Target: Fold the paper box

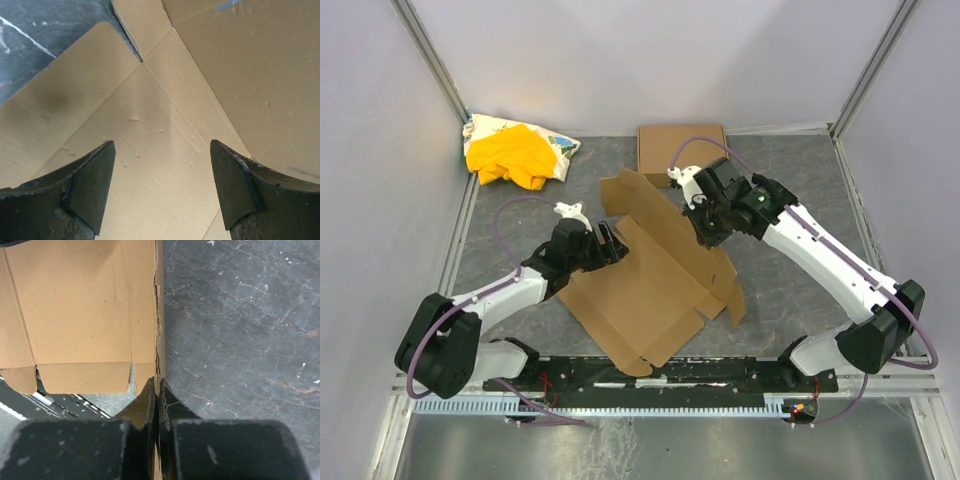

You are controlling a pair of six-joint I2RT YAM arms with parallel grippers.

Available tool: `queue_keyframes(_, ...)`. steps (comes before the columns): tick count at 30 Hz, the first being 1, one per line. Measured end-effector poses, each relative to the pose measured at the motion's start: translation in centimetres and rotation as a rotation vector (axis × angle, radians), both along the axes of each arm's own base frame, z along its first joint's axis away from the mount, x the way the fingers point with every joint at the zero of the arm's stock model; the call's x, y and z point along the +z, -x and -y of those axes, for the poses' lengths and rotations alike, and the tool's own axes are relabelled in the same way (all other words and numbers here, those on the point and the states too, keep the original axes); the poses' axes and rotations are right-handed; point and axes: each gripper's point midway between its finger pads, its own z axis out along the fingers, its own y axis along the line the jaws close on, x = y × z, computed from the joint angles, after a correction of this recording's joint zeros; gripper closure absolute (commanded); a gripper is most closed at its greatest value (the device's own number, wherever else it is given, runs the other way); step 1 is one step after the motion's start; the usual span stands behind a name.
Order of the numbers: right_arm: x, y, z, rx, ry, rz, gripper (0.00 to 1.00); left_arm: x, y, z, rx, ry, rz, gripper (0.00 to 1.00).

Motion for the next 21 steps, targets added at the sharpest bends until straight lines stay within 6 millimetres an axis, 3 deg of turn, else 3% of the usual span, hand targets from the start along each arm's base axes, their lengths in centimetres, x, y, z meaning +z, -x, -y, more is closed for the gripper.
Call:
queue_keyframes(12, -0.4, -1.3, -0.4, -0.058, -0.122, -0.113, 0.96, 1.7, -6.2, 1.2, 0.122, 0.035, 0.114, 0.18)
queue_keyframes(21, -0.4, -1.5, -1.1, -0.063, -0.181, -0.16, 0.96, 0.0, -10.3, 2.7, 0.148, 0.009, 0.124, 0.18)
